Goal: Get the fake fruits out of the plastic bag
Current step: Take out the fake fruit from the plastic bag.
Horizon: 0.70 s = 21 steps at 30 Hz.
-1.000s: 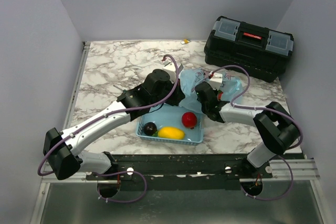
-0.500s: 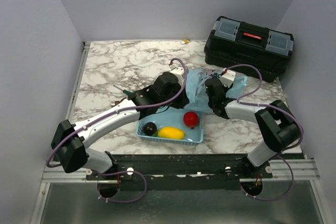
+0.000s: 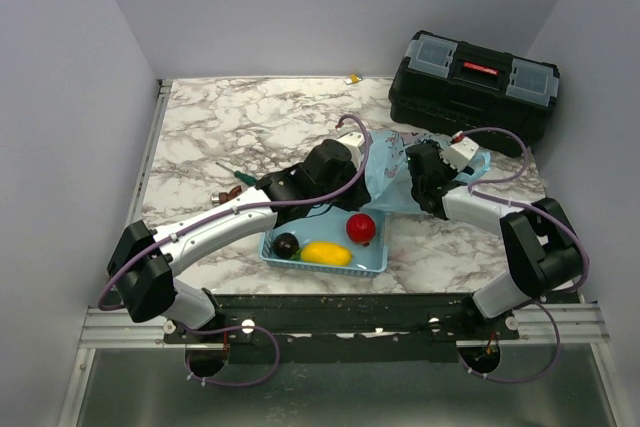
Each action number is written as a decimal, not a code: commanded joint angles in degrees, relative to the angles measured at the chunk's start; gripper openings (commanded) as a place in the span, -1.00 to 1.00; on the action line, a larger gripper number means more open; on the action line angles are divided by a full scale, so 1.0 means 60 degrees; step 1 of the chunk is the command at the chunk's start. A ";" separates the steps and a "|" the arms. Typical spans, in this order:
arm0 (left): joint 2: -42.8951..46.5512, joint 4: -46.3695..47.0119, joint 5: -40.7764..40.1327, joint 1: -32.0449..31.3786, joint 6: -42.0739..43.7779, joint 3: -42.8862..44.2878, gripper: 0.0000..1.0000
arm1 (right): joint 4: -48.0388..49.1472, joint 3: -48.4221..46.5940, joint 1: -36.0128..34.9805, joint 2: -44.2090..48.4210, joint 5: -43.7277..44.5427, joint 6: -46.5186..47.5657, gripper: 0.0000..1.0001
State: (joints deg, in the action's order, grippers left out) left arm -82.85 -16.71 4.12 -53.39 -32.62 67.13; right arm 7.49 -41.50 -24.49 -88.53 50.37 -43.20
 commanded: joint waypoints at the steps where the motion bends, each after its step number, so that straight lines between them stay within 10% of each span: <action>1: -0.0044 0.0067 0.0249 -0.0067 -0.0036 0.0341 -1.00 | -0.1878 -0.0360 0.0407 -0.0537 0.0002 -0.1336 0.68; 21: 0.0074 0.0060 0.0352 -0.0081 -0.0239 0.0288 -1.00 | -0.2788 -0.1394 0.0748 -0.1568 -0.1348 -0.0659 0.51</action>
State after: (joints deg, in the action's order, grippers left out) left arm -82.85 -15.97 4.21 -53.39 -33.10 68.03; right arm -7.62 -47.48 -20.51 -95.77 43.64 -48.25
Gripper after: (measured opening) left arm 0.006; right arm 0.785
